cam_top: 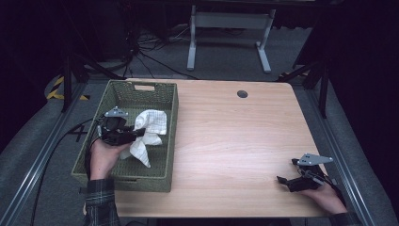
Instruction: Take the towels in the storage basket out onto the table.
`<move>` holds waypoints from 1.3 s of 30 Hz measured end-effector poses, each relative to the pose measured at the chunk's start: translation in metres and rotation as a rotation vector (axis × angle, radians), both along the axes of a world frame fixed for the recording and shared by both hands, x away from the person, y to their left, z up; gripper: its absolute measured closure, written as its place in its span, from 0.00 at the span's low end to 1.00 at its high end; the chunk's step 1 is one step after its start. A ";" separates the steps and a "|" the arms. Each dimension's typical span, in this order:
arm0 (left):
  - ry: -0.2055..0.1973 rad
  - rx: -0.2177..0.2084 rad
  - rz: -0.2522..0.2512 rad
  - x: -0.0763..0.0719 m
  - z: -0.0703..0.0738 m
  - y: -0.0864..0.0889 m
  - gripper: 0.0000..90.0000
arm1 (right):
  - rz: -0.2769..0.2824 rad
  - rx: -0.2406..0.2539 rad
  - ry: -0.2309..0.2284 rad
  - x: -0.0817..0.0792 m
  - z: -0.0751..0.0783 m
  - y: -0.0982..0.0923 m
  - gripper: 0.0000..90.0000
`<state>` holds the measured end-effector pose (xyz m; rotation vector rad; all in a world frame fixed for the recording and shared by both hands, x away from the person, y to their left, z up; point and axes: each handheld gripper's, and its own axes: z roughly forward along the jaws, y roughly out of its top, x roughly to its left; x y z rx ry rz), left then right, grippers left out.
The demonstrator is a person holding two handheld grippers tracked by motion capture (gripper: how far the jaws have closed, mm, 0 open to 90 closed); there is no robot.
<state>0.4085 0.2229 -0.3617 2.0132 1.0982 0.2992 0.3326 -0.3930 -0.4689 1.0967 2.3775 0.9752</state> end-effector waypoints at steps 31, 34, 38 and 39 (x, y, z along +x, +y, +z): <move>-0.183 -0.197 -0.174 -0.005 0.078 -0.063 0.80 | -0.002 0.001 0.002 0.000 0.000 0.000 0.00; -0.193 -0.203 -0.208 -0.004 0.083 -0.072 0.80 | -0.002 0.001 0.002 0.000 0.000 0.000 0.00; -0.195 -0.217 -0.247 -0.005 0.086 -0.084 0.80 | -0.002 0.000 0.002 0.000 0.000 0.000 0.00; -0.199 -0.213 -0.252 -0.005 0.086 -0.087 0.80 | -0.002 0.001 0.002 0.000 0.000 0.000 0.00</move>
